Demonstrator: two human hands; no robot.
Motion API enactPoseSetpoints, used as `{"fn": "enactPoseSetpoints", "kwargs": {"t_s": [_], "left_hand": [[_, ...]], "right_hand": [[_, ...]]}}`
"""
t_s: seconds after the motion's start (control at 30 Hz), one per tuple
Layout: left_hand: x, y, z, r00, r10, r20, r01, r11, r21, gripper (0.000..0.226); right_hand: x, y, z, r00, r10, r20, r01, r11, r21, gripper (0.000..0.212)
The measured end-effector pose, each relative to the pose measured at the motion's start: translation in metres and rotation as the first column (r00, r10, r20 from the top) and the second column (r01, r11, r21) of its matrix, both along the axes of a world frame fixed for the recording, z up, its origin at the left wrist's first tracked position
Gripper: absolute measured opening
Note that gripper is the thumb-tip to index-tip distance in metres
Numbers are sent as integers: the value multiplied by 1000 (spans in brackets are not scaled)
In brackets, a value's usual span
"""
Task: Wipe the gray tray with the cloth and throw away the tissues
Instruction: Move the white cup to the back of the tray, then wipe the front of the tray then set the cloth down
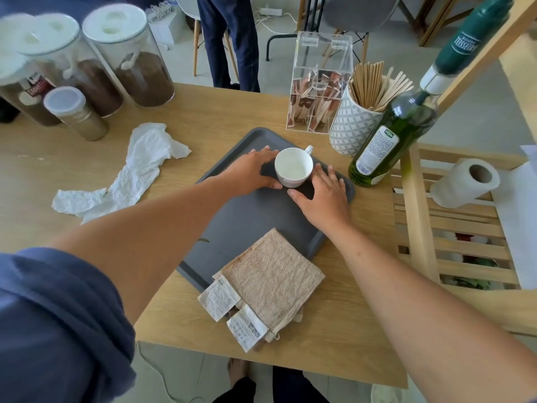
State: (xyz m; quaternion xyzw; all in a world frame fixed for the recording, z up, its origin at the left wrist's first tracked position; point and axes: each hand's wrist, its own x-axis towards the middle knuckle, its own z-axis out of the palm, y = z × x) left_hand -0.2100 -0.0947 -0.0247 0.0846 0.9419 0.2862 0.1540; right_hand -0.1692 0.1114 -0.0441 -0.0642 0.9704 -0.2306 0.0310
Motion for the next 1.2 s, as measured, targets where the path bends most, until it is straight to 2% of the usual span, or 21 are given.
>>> {"fn": "enactPoseSetpoints", "kwargs": {"t_s": [0.13,0.3,0.4,0.57,0.67,0.8,0.93,1.2], "left_hand": [[20,-22,3,996,83,-29,-82,997,7,79],[68,-66,4,976,154,-156,-150,988,35,53],[100,-95,-1,953,226,-200,-226,974,23,43],[144,-136,-25,948,250,-196,-275,955,-110,48],[155,-140,-35,940,261,-222,-277,960,-44,49],[160,-136,-37,910,359,-208,-359,933,39,51],[158,-139,-39,918,358,-173,-362,932,8,51],[162,-136,-30,893,379,-243,-363,925,109,50]], "right_hand": [[20,0,3,1000,11,24,-12,998,54,77],[60,-10,10,999,7,37,-9,999,46,70],[91,-17,16,997,80,14,-81,995,55,67],[149,-32,15,953,302,-2,-297,939,172,68],[178,-38,4,915,400,60,-401,880,253,72],[189,-46,-8,897,413,158,-442,841,312,66],[175,-66,-6,850,489,196,-527,794,303,58],[141,-110,-3,758,626,185,-650,700,295,55]]}}
